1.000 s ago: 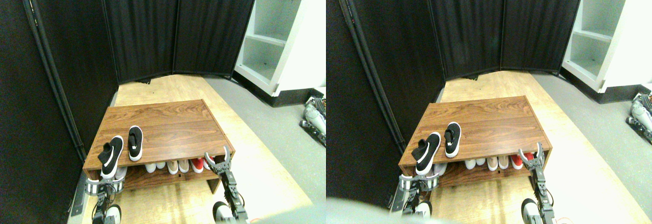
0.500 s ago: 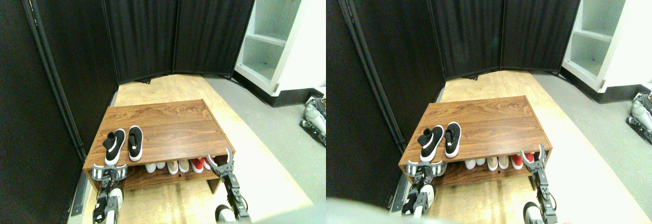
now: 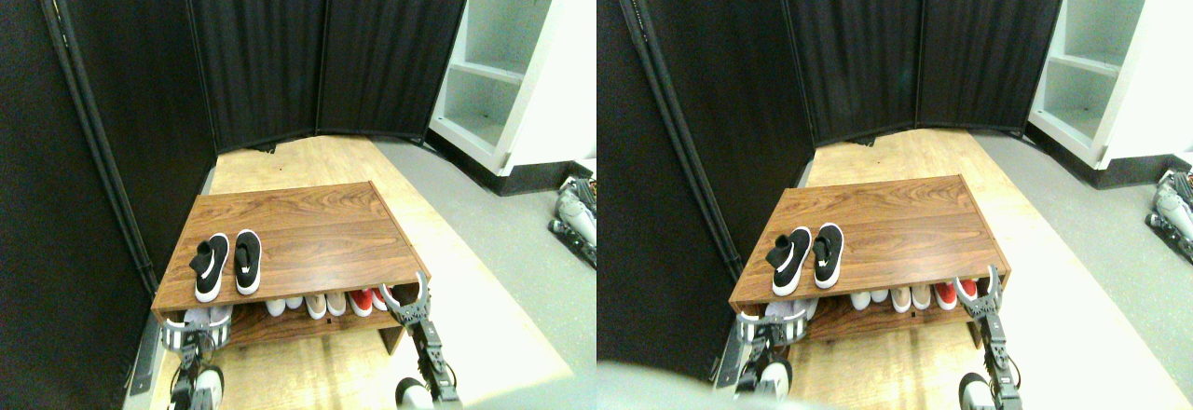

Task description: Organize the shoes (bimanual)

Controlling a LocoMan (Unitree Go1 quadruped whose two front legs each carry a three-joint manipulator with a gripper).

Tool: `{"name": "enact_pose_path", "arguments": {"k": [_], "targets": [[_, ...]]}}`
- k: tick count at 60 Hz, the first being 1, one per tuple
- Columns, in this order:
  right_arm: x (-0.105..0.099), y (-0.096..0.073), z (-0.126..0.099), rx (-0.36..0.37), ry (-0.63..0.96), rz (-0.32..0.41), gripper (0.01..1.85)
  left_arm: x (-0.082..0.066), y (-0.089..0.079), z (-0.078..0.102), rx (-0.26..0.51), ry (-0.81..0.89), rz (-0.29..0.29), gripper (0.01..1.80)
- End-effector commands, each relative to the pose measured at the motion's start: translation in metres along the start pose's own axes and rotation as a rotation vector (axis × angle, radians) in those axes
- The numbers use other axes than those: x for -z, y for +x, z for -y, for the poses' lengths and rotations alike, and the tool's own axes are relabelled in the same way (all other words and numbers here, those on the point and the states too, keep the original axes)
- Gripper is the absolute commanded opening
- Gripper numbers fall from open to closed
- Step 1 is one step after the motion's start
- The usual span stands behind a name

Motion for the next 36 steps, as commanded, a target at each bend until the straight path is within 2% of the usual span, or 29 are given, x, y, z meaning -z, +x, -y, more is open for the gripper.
{"name": "enact_pose_path", "arguments": {"k": [1, 7, 10, 15, 19, 22, 24, 26, 28, 31, 32, 33, 36], "targets": [[-0.003, 0.002, -0.004, -0.02, 0.004, 0.03, 0.62, -0.006, -0.032, 0.011, 0.049, 0.022, 0.013, 1.39], [-0.003, 0.003, -0.005, -0.021, 0.025, 0.03, 0.62, -0.015, -0.045, 0.016, 0.055, 0.061, 0.032, 1.34], [-0.002, 0.004, -0.006, -0.023, 0.01, 0.026, 0.61, -0.024, -0.048, 0.021, 0.075, 0.102, 0.04, 1.34], [-0.002, 0.005, -0.007, -0.022, 0.023, 0.022, 0.61, -0.035, -0.046, 0.03, 0.12, 0.079, 0.052, 1.21], [-0.002, 0.006, -0.007, -0.028, 0.034, 0.024, 0.61, -0.051, -0.043, 0.04, 0.172, 0.076, 0.082, 1.11], [-0.002, 0.005, -0.007, -0.029, 0.025, 0.025, 0.61, -0.061, -0.042, 0.05, 0.212, 0.091, 0.093, 0.86], [-0.002, 0.005, -0.008, -0.032, 0.03, 0.026, 0.61, -0.07, -0.04, 0.058, 0.248, 0.136, 0.139, 0.64], [-0.002, 0.005, -0.007, -0.024, 0.027, 0.029, 0.61, -0.077, -0.038, 0.064, 0.271, 0.2, 0.17, 0.53], [-0.002, 0.005, -0.007, -0.025, 0.029, 0.03, 0.61, -0.08, -0.036, 0.066, 0.279, 0.208, 0.175, 0.48], [-0.003, 0.005, -0.007, -0.032, 0.033, 0.032, 0.61, -0.092, -0.026, 0.076, 0.326, 0.282, 0.211, 0.14], [-0.003, 0.005, -0.007, -0.032, 0.033, 0.032, 0.61, -0.092, -0.026, 0.076, 0.326, 0.282, 0.211, 0.14], [-0.003, 0.005, -0.007, -0.035, 0.024, 0.033, 0.61, -0.096, -0.018, 0.081, 0.329, 0.281, 0.226, 0.01], [-0.003, 0.005, -0.007, -0.033, 0.021, 0.037, 0.61, -0.099, -0.009, 0.084, 0.334, 0.279, 0.226, 0.01]]}}
